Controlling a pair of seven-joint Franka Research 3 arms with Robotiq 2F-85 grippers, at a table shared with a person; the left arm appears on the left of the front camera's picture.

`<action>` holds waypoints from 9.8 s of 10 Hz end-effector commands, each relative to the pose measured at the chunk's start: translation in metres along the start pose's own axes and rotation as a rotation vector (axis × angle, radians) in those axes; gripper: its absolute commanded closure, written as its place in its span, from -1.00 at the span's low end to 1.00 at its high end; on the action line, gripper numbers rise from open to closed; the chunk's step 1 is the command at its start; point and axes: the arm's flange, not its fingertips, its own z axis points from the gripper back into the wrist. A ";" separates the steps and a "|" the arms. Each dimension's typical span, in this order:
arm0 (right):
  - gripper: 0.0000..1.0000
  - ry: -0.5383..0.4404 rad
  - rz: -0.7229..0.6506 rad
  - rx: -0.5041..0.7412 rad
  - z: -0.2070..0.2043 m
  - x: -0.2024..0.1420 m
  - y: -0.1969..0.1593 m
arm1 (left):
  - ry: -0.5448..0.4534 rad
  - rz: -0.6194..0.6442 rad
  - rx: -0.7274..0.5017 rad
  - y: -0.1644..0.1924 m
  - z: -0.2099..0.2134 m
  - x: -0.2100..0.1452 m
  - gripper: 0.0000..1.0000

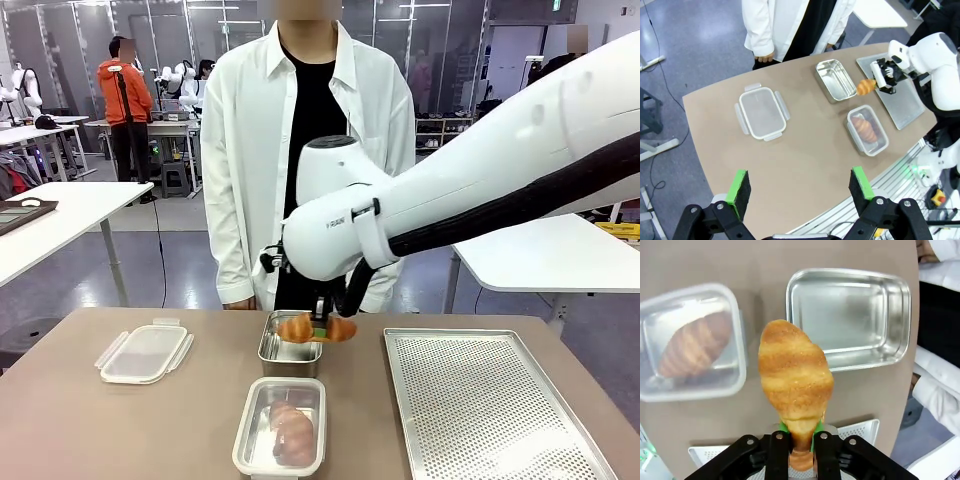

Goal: Place the bread into the airtight container.
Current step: Pick up a Butter Roll and place it into an empty Airtight Container.

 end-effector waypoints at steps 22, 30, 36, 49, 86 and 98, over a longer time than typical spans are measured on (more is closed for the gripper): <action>0.67 0.071 -1.368 -0.135 -0.036 0.071 -0.050 | -0.002 -0.016 -0.012 0.000 0.001 0.000 -1.00; -0.09 0.079 -1.390 -0.026 -0.078 0.073 -0.073 | -0.002 -0.016 -0.012 0.000 0.001 0.000 -1.00; -1.00 0.087 -1.372 0.014 -0.080 0.062 -0.074 | -0.002 -0.016 -0.012 0.000 0.001 0.000 -1.00; -1.00 0.083 -1.401 -0.031 -0.078 0.070 -0.075 | -0.002 -0.016 -0.012 0.000 0.001 0.000 -1.00; -1.00 -0.291 -0.994 -0.140 0.328 -0.357 0.077 | -0.002 -0.016 -0.012 0.000 0.001 0.000 -1.00; -1.00 -0.291 -0.994 -0.140 0.328 -0.357 0.077 | -0.002 -0.016 -0.012 0.000 0.001 0.000 -1.00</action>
